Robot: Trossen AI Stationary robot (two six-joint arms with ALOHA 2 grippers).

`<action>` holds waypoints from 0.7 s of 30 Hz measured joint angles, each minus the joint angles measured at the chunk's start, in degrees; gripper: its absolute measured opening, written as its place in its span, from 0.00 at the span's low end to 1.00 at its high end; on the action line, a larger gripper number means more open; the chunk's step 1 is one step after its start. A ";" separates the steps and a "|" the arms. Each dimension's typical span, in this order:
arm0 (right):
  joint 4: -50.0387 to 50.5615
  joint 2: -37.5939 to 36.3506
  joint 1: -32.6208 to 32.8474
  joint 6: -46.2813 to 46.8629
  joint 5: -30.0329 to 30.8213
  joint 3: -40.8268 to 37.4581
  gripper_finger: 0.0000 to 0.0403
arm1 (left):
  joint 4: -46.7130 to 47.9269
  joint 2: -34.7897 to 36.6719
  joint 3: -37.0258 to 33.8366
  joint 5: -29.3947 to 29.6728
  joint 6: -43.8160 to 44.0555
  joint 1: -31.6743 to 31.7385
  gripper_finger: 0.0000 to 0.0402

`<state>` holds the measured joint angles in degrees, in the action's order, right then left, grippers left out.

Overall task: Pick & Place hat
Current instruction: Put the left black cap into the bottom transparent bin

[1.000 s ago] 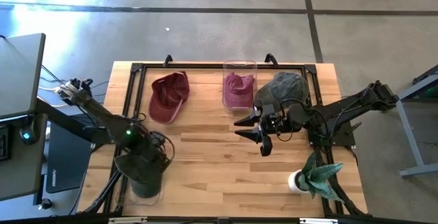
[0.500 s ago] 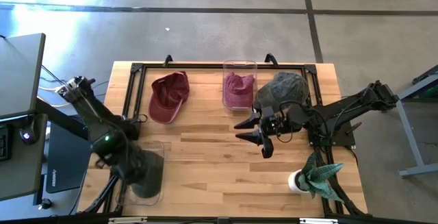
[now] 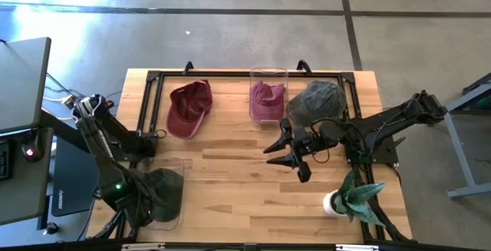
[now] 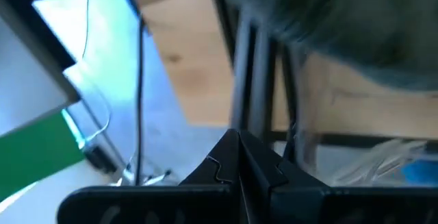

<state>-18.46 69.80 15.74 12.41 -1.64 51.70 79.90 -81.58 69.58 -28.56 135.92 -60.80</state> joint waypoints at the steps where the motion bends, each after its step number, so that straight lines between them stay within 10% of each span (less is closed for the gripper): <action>1: 0.00 0.00 -0.09 0.07 -0.70 0.00 0.35 | 0.08 -0.49 0.00 1.38 -0.41 0.00 0.00; 12: -0.18 0.00 -1.15 0.63 -2.24 0.00 0.35 | 5.44 -4.88 -0.75 22.49 -5.38 0.04 0.00; 21: -0.28 0.00 -1.15 3.61 -2.16 -0.02 0.35 | -1.50 -4.92 -10.62 27.60 -6.65 0.04 0.00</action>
<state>-18.74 69.80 14.59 16.02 -3.80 51.68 78.40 -86.50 58.96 -0.96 129.27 -60.75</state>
